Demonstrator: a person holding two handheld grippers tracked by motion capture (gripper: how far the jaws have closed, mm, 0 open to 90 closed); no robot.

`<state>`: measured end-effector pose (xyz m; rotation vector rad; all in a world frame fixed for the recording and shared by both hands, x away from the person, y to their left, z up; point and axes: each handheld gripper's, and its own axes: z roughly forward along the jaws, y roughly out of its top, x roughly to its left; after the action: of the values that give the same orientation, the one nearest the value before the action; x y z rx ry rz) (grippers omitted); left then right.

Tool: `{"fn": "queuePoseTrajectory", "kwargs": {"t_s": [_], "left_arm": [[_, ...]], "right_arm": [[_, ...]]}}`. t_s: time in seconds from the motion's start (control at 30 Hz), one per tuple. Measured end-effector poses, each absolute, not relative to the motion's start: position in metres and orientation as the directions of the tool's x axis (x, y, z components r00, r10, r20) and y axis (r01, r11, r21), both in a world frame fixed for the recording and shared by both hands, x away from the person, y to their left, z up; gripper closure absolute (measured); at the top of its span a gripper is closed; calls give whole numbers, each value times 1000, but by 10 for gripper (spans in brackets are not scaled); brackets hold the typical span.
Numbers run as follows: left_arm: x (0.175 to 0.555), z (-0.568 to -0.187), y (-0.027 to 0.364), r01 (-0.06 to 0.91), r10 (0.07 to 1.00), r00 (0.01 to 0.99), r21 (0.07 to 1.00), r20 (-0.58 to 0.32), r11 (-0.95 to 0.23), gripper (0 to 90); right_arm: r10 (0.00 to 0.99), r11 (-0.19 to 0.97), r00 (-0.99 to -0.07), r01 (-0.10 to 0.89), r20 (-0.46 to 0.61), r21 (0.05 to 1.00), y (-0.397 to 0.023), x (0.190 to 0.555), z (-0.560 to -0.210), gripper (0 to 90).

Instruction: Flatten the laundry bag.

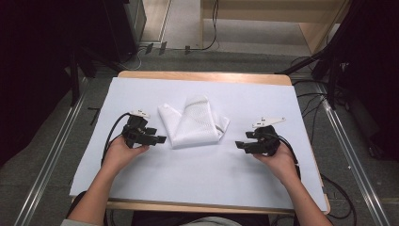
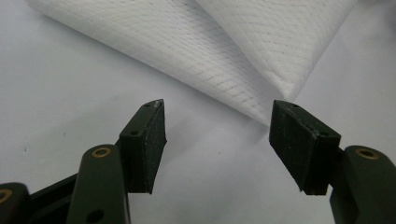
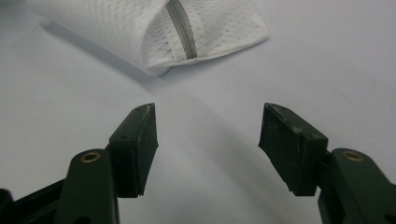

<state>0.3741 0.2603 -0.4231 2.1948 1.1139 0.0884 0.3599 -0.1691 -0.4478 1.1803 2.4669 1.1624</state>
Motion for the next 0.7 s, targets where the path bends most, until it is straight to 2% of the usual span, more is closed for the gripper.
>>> {"fn": "queuePoseTrajectory", "kwargs": {"t_s": [0.33,0.7], "left_arm": [[374,-419,253,686,718,651,599,-248,-414,359],[376,-413,231,644,680,697,615,-227,-455,359]], "right_arm": [[718,383,-674,592,174,709,-169,358,-447,403],[719,386,-672,597,176,704,-168,356,-447,420]]}}
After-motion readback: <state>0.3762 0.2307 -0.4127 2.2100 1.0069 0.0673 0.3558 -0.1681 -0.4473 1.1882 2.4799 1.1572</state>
